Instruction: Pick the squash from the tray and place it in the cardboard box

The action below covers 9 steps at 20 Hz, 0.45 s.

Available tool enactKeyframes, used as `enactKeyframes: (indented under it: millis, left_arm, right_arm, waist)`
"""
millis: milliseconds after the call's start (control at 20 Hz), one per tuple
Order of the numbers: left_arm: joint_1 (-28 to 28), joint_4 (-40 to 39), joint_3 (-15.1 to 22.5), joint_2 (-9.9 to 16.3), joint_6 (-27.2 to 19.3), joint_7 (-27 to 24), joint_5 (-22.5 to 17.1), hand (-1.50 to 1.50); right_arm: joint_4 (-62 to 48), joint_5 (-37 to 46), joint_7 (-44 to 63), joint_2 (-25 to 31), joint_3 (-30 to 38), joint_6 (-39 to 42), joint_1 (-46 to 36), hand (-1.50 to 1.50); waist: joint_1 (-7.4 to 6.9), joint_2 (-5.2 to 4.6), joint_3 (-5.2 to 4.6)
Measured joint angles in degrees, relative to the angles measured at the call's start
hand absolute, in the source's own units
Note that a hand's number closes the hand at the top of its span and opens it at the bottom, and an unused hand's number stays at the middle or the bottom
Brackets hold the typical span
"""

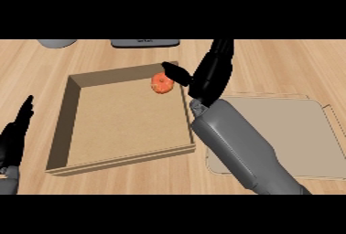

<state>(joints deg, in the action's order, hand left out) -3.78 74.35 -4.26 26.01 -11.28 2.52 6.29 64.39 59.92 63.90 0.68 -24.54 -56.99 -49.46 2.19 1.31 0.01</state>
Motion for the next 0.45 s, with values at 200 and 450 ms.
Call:
enactKeyframes:
  millis: [200, 450]
  left_arm:
    - [1.00, 0.36, -0.96, 0.43, -0.23, 0.37, -0.12, 0.00]
    - [0.89, -0.17, -1.24, 0.19, -0.48, -0.08, 0.19, 0.00]
  right_arm:
    - [12.42, 4.49, 1.52, 0.48, -1.23, 2.60, 10.68, -1.50]
    - [29.88, 8.33, 2.99, 2.50, -5.48, 7.03, 25.05, -1.50]
  waist:
    - [1.26, 0.24, 0.00]
    - [1.84, 0.09, -0.04]
